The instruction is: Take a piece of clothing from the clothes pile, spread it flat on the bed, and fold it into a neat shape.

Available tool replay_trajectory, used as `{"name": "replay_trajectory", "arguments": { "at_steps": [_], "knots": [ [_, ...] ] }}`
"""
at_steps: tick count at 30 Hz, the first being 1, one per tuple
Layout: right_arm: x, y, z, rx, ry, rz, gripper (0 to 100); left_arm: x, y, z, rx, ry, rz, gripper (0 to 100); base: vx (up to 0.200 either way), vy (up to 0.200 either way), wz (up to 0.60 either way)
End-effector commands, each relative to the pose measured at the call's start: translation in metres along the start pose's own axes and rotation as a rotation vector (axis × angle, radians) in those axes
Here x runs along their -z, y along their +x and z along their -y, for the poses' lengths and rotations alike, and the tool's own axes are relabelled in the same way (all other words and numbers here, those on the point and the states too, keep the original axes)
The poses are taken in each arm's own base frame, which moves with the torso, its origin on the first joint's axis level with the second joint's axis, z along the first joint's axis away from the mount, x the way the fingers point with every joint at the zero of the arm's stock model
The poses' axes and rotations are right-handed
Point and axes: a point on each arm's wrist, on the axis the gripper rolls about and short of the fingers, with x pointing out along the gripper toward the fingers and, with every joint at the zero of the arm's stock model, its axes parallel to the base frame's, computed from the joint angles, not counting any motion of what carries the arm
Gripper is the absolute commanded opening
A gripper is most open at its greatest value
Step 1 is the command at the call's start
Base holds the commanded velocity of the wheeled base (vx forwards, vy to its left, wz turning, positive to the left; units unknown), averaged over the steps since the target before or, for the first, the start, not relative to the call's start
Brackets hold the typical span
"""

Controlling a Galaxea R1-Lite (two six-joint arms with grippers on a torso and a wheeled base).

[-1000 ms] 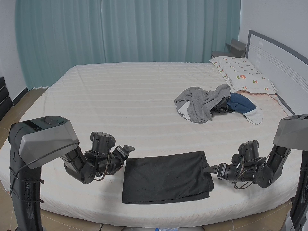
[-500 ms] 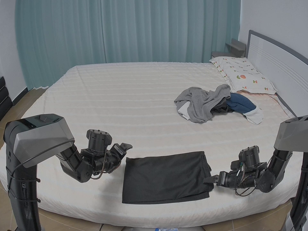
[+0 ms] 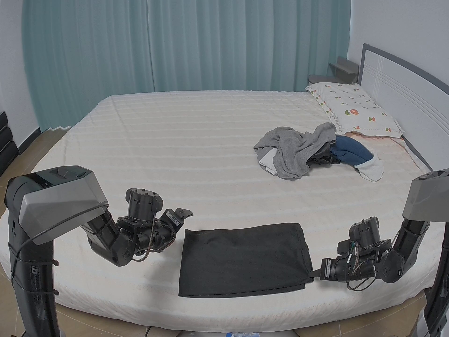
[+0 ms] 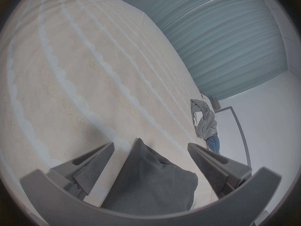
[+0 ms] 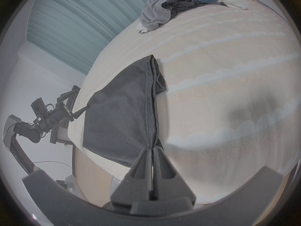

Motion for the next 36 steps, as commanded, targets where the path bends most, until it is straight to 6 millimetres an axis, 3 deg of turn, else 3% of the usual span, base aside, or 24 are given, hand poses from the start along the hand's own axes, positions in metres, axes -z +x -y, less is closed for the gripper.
{"name": "replay_trajectory", "arguments": {
  "at_steps": [1, 4, 5, 9, 13, 15, 18, 20, 22, 26, 36],
  "knots": [
    [-0.001, -0.003, -0.002, -0.007, -0.005, 0.011, 0, 0.000, 0.000, 0.000, 0.001, 0.001, -0.001, 100, 0.000, 0.000, 0.00],
    [-0.001, -0.004, -0.002, -0.005, -0.006, 0.010, 0, 0.000, 0.000, 0.000, 0.001, 0.001, -0.001, 100, 0.000, 0.000, 0.00],
    [0.000, -0.005, -0.002, -0.004, -0.008, 0.009, 100, 0.000, 0.000, 0.000, 0.001, 0.001, -0.001, 100, 0.000, 0.000, 0.00],
    [0.003, -0.005, -0.001, 0.002, -0.040, -0.002, 100, 0.000, 0.000, 0.000, 0.001, 0.001, -0.001, 100, 0.000, 0.000, 0.00],
    [-0.008, -0.005, -0.001, -0.007, -0.037, 0.044, 100, 0.000, 0.000, 0.001, 0.003, 0.001, 0.000, 100, 0.000, 0.000, 0.00],
    [-0.036, -0.003, -0.002, -0.021, 0.000, 0.138, 100, 0.000, 0.000, 0.002, 0.005, 0.001, 0.001, 100, 0.000, 0.000, 0.00],
    [-0.054, 0.009, -0.002, -0.043, 0.092, 0.181, 100, 0.000, 0.001, 0.001, 0.003, 0.001, 0.002, 100, 0.000, 0.000, 0.00],
    [-0.076, 0.028, 0.003, -0.046, 0.200, 0.231, 100, 0.000, 0.001, 0.001, 0.003, 0.001, 0.002, 100, 0.000, 0.000, 0.00],
    [-0.084, 0.041, 0.007, -0.034, 0.229, 0.253, 100, 0.000, 0.001, 0.001, 0.005, 0.001, 0.003, 100, 0.000, 0.000, 0.00],
    [-0.090, 0.063, 0.010, -0.009, 0.246, 0.278, 100, -0.001, 0.001, 0.002, 0.007, 0.001, 0.004, 100, 0.000, 0.000, 0.00],
    [-0.103, 0.076, 0.008, -0.045, 0.334, 0.310, 100, 0.000, 0.003, 0.001, 0.005, 0.003, 0.002, 100, 0.000, 0.000, 0.00]
  ]
}}
